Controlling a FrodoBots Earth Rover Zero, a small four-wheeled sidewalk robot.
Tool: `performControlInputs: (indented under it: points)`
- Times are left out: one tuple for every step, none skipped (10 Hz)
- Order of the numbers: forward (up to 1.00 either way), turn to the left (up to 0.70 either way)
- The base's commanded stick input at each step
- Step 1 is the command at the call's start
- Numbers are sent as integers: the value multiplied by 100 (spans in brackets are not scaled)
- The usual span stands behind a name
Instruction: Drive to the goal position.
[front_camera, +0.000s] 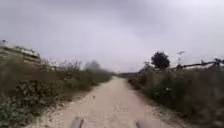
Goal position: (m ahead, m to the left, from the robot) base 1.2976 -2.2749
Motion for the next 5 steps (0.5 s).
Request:
performControlInputs:
  points:
    - [85,0]
    - [85,0]
    - [85,0]
    - [85,-34]
    - [85,-34]
